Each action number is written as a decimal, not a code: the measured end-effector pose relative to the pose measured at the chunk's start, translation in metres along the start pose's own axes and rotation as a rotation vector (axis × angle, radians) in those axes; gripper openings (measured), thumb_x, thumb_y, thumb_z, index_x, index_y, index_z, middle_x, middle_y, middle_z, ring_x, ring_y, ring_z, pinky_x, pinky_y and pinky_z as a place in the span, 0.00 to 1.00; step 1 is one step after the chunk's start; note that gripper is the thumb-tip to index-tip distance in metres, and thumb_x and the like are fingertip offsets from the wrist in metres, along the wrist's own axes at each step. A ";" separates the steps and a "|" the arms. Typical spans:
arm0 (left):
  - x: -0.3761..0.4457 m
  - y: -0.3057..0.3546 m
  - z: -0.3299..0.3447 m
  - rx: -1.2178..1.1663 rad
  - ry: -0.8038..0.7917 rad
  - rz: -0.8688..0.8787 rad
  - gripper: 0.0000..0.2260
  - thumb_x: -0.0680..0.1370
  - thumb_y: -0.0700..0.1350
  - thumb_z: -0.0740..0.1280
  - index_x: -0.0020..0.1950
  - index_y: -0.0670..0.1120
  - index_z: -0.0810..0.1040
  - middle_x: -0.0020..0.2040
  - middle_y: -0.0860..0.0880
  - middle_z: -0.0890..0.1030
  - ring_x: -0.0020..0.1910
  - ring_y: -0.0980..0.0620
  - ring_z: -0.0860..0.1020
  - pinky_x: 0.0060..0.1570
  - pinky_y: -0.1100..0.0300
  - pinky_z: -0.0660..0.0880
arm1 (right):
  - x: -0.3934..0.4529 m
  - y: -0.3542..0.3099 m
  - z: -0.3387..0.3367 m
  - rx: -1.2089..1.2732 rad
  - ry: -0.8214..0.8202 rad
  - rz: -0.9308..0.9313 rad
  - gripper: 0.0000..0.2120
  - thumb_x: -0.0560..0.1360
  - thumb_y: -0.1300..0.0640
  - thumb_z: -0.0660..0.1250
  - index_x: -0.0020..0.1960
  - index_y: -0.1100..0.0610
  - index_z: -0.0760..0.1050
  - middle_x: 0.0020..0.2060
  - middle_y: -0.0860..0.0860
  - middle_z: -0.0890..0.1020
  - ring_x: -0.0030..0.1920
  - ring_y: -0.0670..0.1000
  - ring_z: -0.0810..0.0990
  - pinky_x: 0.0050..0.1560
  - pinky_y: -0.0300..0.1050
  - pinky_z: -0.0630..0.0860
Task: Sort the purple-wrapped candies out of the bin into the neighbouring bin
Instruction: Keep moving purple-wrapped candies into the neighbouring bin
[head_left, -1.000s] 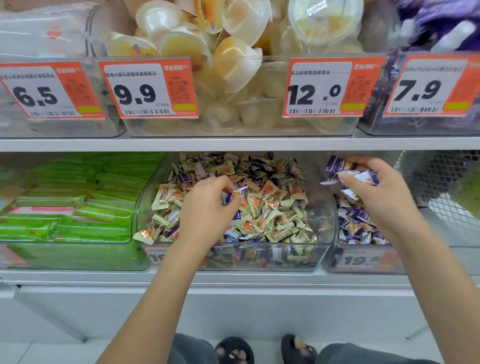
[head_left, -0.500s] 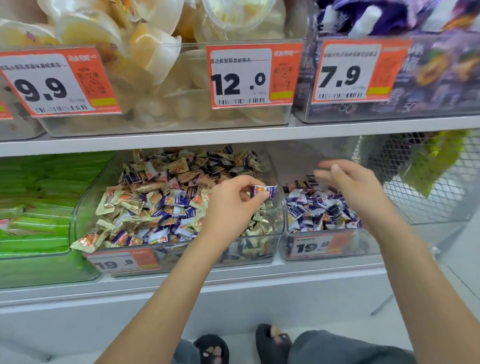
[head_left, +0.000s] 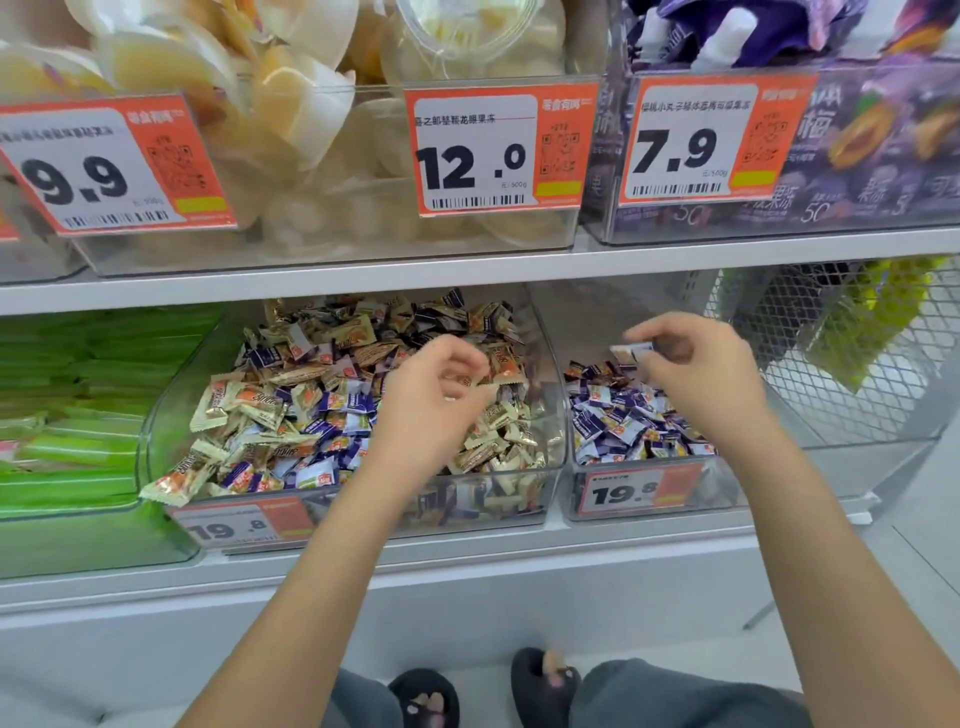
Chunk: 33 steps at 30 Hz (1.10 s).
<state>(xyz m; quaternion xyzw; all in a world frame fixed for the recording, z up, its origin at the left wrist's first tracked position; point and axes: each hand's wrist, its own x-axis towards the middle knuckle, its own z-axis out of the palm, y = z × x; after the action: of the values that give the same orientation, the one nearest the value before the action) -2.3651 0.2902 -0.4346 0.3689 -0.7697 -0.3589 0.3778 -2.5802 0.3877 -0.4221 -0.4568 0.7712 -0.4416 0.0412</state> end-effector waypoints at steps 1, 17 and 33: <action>0.001 -0.004 -0.012 0.070 0.027 -0.020 0.07 0.73 0.42 0.71 0.44 0.53 0.78 0.43 0.58 0.81 0.38 0.64 0.78 0.38 0.71 0.76 | 0.000 0.000 0.001 -0.081 0.001 -0.008 0.11 0.74 0.61 0.68 0.47 0.44 0.79 0.48 0.46 0.82 0.44 0.50 0.80 0.42 0.44 0.76; -0.022 -0.083 -0.134 0.492 -0.093 0.047 0.10 0.66 0.44 0.78 0.44 0.50 0.83 0.43 0.59 0.78 0.46 0.66 0.75 0.46 0.79 0.65 | -0.029 -0.118 0.170 -0.109 -0.687 -0.456 0.27 0.71 0.52 0.74 0.67 0.50 0.69 0.60 0.50 0.77 0.56 0.51 0.75 0.55 0.50 0.75; -0.010 -0.102 -0.131 0.695 0.147 0.038 0.04 0.73 0.47 0.70 0.46 0.50 0.82 0.48 0.51 0.79 0.50 0.48 0.76 0.41 0.53 0.75 | -0.029 -0.122 0.214 -0.431 -0.677 -0.498 0.40 0.67 0.39 0.71 0.71 0.54 0.60 0.67 0.52 0.65 0.61 0.59 0.60 0.54 0.51 0.66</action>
<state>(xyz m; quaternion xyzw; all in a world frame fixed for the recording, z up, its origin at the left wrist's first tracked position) -2.2194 0.2143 -0.4628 0.4857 -0.8233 -0.0410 0.2909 -2.3824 0.2481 -0.4737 -0.7444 0.6553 -0.0941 0.0873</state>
